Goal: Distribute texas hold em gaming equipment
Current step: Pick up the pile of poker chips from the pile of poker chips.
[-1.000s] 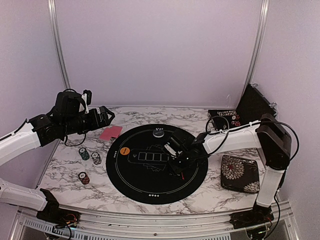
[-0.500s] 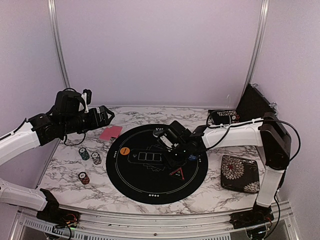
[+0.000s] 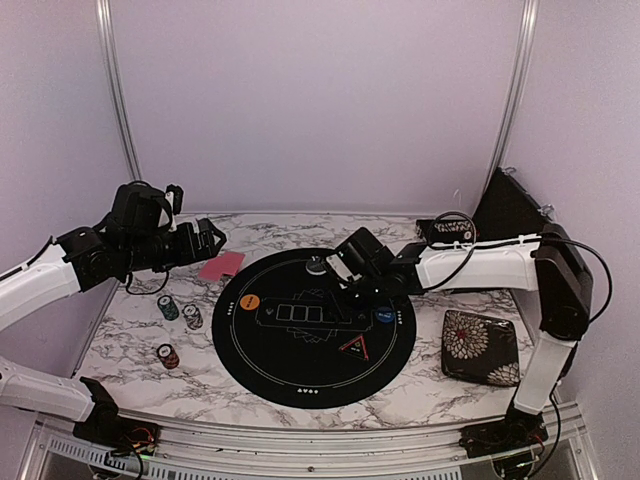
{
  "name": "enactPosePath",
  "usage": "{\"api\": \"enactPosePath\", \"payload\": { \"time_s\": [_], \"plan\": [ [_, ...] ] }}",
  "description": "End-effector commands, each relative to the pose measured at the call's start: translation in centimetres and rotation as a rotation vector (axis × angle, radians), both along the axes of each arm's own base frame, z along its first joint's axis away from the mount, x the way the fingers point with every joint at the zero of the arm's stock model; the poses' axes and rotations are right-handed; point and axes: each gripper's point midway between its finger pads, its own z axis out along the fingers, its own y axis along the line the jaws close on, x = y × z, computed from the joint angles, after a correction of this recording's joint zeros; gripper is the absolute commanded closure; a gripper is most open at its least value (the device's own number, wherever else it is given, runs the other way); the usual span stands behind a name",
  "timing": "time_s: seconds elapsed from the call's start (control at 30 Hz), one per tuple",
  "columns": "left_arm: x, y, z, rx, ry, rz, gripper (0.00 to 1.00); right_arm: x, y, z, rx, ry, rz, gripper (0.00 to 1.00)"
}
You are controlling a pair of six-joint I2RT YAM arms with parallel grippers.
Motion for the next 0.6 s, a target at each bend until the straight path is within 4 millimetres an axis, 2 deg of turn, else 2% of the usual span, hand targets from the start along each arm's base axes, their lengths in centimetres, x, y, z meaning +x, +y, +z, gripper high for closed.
{"api": "enactPosePath", "payload": {
  "time_s": [0.0,0.57],
  "plan": [
    [0.0,0.5,1.0,0.012,-0.011,0.014,0.01,0.7,0.5,2.2,0.075,-0.035,-0.015,0.44],
    [-0.1,0.6,-0.7,0.090,0.066,0.001,0.01,1.2,0.3,3.7,0.132,-0.064,-0.037,0.44]
  ]
}}
